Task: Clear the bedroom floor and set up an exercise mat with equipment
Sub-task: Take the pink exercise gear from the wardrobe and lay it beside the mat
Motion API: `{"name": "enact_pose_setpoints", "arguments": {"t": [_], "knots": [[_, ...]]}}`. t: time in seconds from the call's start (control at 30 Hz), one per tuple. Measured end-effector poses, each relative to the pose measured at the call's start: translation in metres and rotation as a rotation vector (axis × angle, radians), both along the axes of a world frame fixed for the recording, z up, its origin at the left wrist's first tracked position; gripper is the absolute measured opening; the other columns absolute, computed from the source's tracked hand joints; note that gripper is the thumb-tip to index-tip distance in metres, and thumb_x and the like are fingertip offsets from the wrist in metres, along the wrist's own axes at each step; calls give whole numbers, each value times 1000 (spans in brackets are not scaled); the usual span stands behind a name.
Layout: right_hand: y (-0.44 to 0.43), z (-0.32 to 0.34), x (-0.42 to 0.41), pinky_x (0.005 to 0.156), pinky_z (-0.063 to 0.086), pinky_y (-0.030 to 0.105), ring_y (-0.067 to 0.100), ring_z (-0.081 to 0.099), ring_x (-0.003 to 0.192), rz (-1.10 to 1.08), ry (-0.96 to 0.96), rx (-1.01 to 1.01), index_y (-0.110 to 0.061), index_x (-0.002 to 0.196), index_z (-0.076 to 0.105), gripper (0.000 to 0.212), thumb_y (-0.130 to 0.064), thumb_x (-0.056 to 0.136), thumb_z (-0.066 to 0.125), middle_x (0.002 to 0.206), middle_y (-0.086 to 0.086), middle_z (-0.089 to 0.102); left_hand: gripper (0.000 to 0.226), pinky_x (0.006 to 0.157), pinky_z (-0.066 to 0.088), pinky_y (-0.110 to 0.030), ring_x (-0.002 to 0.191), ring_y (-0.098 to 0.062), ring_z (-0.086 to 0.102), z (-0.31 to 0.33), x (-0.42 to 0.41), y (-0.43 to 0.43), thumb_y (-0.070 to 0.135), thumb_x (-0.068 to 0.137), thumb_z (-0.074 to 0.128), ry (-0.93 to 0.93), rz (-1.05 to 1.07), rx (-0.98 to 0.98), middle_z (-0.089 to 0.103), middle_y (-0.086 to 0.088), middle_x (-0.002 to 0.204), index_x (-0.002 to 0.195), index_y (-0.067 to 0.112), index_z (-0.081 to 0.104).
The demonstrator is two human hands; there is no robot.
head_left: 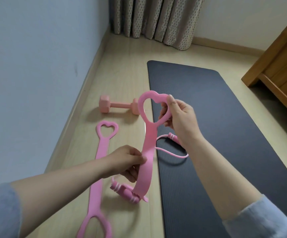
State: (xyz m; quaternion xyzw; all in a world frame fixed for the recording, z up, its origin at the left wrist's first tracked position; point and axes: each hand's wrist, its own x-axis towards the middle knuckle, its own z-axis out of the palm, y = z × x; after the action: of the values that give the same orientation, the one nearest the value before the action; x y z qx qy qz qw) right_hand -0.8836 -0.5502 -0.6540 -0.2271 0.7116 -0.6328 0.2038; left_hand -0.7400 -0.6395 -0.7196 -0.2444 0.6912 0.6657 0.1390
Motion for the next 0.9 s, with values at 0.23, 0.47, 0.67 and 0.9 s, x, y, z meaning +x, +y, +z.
{"name": "enact_pose_setpoints", "arguments": {"t": [0.23,0.47,0.67,0.9], "knots": [[22,-25,-16,59,53,26,12,61,70,-63,51,76,-13,85,65,28,-33,98,52,76,1,63,25,50,52,-21,47,-13,58,11,-13,11,22,97,51,153,31,161,60,-5,59,80,5,59],[40,-66,-26,73,59,34,23,69,84,-62,-43,203,-15,86,67,20,-26,98,53,91,8,70,28,42,42,-18,43,-13,50,20,-19,-1,18,100,45,251,292,124,54,1,51,82,4,60],[53,-98,-12,64,52,28,21,58,79,38,-178,338,-17,81,67,28,-20,101,47,88,9,63,27,40,39,-16,42,-11,50,42,-26,-11,19,99,45,369,338,91,54,0,53,82,4,60],[83,-147,28,74,50,21,5,61,80,250,151,650,-16,104,70,20,-23,87,61,93,-9,68,34,40,40,-20,46,-13,54,47,-28,-35,23,99,47,467,448,-125,59,-5,60,91,-5,62]]}}
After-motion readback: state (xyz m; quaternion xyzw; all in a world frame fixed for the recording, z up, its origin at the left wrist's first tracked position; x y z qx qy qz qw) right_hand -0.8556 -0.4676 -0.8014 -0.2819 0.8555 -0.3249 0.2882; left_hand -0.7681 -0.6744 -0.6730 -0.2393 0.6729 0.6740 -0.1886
